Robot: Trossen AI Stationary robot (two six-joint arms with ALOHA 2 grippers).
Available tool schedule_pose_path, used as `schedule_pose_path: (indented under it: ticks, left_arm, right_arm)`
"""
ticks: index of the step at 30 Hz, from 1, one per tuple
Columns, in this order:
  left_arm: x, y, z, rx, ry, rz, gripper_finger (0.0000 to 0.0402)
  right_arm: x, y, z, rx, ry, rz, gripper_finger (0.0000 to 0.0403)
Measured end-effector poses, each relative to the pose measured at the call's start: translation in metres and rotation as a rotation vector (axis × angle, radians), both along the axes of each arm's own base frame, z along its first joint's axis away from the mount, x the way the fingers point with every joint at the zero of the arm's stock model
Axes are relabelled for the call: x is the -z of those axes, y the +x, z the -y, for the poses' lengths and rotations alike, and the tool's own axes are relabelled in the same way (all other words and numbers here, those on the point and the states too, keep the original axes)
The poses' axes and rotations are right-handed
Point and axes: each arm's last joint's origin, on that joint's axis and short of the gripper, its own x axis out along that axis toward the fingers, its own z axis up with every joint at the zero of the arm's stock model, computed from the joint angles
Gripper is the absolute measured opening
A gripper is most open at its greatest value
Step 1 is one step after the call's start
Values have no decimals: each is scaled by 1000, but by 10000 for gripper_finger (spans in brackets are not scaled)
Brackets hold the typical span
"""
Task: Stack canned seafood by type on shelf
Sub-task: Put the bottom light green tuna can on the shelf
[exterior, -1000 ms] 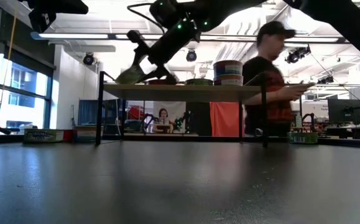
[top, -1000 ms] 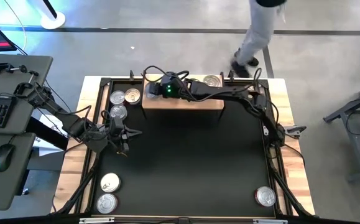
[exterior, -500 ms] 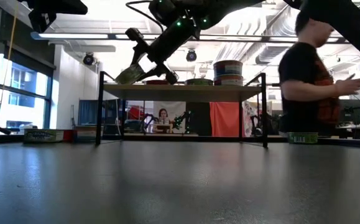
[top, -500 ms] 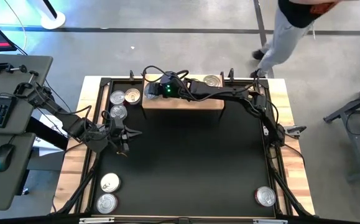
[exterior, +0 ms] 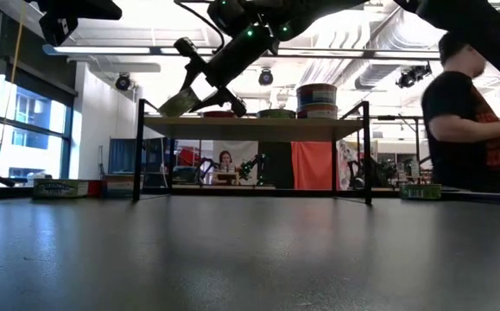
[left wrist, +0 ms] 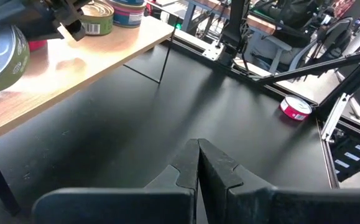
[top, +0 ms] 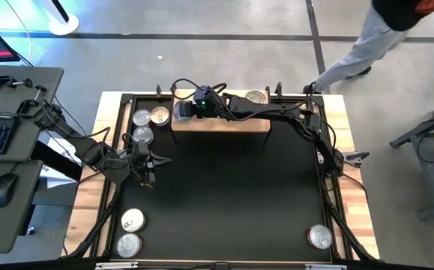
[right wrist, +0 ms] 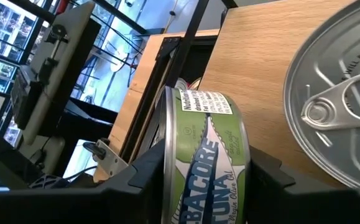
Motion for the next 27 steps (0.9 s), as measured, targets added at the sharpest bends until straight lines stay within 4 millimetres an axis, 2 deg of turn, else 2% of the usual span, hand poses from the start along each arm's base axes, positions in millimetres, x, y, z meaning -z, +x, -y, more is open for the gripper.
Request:
schedule_pose_path:
  ticks: [4, 7, 15, 18, 27]
  left_arm:
    - [0, 0, 0, 0, 1, 0, 0]
    - [0, 0, 0, 5, 14, -4, 0]
    - [0, 0, 0, 6, 15, -5, 0]
    - [0, 0, 0, 7, 19, -8, 0]
    - [0, 0, 0, 1, 10, -4, 0]
  right_arm:
    - [0, 0, 0, 5, -3, -1, 153]
    - [1, -1, 1, 29, -4, -7, 169]
    - [2, -1, 0, 50, -10, -24, 268]
    - [0, 0, 0, 21, -33, -20, 287]
    - [-34, -9, 7, 83, -149, -122, 291]
